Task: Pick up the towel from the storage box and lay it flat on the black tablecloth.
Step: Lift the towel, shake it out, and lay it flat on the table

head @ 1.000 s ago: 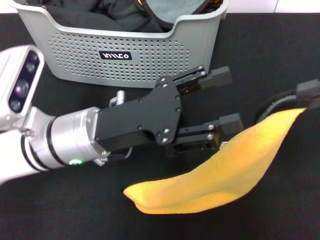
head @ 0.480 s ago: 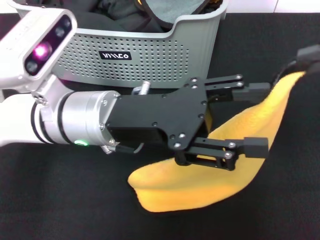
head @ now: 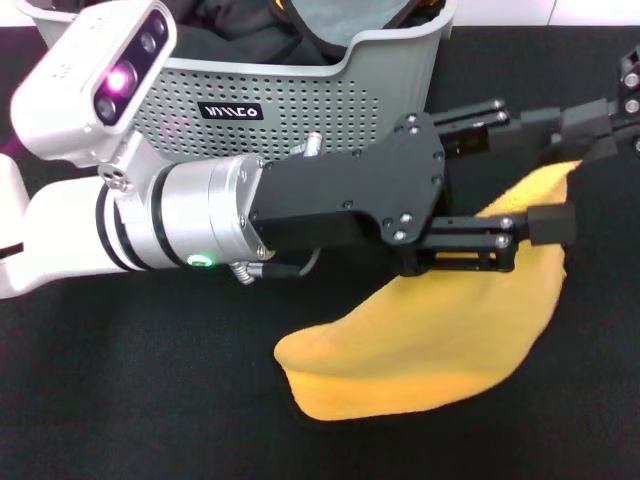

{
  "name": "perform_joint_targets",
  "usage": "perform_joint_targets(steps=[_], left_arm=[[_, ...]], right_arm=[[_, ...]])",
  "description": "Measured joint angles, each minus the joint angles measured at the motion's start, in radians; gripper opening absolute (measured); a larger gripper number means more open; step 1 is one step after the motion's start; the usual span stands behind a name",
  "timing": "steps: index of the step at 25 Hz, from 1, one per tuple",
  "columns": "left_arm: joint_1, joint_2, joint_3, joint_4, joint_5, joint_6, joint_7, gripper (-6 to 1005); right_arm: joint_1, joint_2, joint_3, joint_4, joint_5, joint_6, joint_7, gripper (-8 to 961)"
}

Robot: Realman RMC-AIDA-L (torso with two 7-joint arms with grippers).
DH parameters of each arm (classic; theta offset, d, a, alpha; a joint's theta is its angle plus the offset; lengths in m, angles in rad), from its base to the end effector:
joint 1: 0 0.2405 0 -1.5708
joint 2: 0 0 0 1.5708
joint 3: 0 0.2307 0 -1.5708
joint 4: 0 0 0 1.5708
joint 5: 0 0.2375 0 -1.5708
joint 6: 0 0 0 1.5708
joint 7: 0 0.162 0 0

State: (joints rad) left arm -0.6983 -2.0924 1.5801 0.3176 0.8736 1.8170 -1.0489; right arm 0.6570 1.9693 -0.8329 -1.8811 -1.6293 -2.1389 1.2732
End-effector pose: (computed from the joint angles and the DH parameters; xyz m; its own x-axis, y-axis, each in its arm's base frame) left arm -0.1100 0.2967 -0.0582 0.4452 0.1646 0.8802 -0.0053 -0.9825 0.1864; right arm 0.0177 0.2655 0.1632 0.4199 0.9050 -0.0677 0.8692 -0.4225 -0.2568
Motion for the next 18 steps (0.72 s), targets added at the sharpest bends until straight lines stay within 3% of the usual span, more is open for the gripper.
perform_joint_targets(steps=[6, 13, 18], left_arm=[[-0.006, 0.001, 0.013, 0.012, 0.026, 0.026, -0.007, 774], [0.001, 0.003, 0.01, 0.015, 0.047, 0.069, -0.009, 775], [0.041, 0.003, -0.05, 0.014, 0.027, 0.07, -0.004, 775]], right_arm=[[0.005, 0.008, 0.001, 0.013, -0.028, 0.058, -0.012, 9], [0.005, -0.002, 0.007, 0.013, -0.066, 0.136, -0.012, 9], [0.001, -0.002, 0.011, -0.012, -0.102, 0.142, -0.012, 10]])
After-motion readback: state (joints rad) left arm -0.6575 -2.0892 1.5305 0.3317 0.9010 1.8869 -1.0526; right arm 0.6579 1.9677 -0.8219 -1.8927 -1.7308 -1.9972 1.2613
